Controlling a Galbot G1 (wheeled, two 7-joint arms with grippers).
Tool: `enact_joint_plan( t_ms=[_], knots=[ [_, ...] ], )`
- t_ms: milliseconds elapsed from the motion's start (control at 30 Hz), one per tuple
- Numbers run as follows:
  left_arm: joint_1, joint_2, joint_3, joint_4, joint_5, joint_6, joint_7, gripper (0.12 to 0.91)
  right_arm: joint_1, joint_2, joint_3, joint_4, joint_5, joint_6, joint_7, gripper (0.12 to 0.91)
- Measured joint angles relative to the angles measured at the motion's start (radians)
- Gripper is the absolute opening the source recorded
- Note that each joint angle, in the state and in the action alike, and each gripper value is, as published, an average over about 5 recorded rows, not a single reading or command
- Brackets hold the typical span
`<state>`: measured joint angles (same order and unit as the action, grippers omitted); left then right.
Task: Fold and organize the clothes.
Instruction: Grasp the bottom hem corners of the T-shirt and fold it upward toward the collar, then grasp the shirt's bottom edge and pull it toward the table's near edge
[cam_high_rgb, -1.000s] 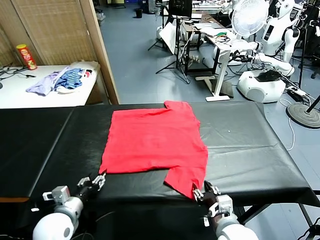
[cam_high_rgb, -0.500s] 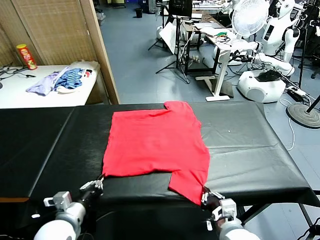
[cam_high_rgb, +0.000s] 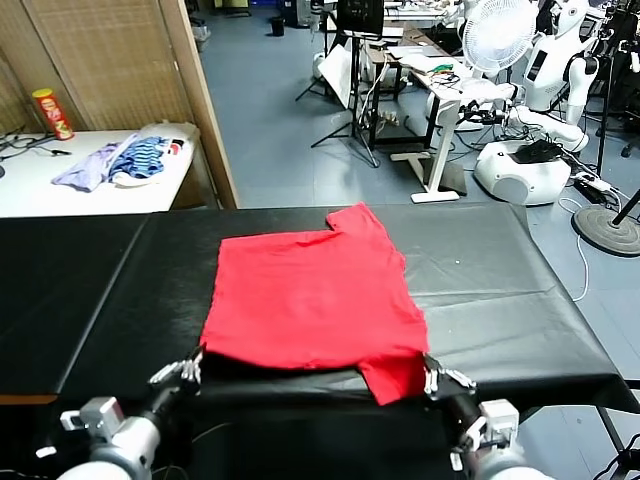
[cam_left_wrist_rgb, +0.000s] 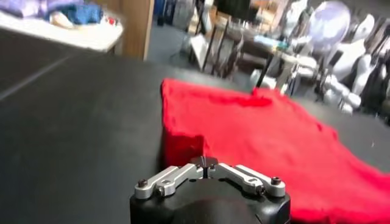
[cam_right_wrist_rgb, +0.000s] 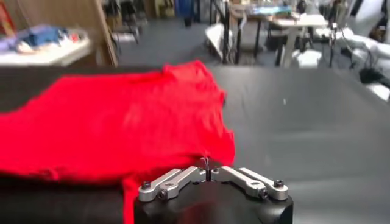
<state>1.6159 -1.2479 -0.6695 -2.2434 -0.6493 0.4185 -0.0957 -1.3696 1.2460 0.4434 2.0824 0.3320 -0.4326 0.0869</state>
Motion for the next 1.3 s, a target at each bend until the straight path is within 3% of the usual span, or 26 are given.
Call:
enact_joint_plan(
  t_ms=[433, 500, 567, 667, 800, 900, 1067, 1300],
  knots=[
    [-0.229, 0.031, 0.065, 0.246, 0.182, -0.045, 0.001, 0.125, 0.289, 0.004, -0.096, -0.345, -0.031, 0.114, -0.083, 0.13],
    [-0.253, 0.038, 0.072, 0.28, 0.197, -0.046, 0.001, 0.127, 0.301, -0.001, -0.1, -0.364, -0.021, 0.126, -0.101, 0.176],
    [-0.272, 0.041, 0.078, 0.308, 0.202, -0.044, 0.0, 0.144, 0.299, -0.009, -0.097, -0.365, -0.009, 0.126, -0.115, 0.273],
    [-0.287, 0.042, 0.081, 0.334, 0.205, -0.041, 0.0, 0.253, 0.273, -0.026, -0.086, -0.331, 0.005, 0.109, -0.122, 0.44],
    [-0.28, 0.043, 0.076, 0.333, 0.206, -0.037, 0.0, 0.485, 0.207, -0.054, -0.063, -0.246, 0.007, 0.091, -0.125, 0.656],
    [-0.262, 0.047, 0.07, 0.317, 0.204, -0.033, 0.002, 0.636, 0.151, -0.07, -0.047, -0.193, -0.006, 0.091, -0.13, 0.767],
    [-0.224, 0.047, 0.067, 0.279, 0.186, -0.025, 0.006, 0.785, 0.076, -0.078, -0.045, -0.158, -0.049, 0.092, -0.136, 0.773],
    [-0.206, 0.032, 0.069, 0.273, 0.11, 0.006, 0.008, 0.798, 0.044, -0.068, -0.057, -0.166, -0.079, 0.096, -0.137, 0.641]
  ],
)
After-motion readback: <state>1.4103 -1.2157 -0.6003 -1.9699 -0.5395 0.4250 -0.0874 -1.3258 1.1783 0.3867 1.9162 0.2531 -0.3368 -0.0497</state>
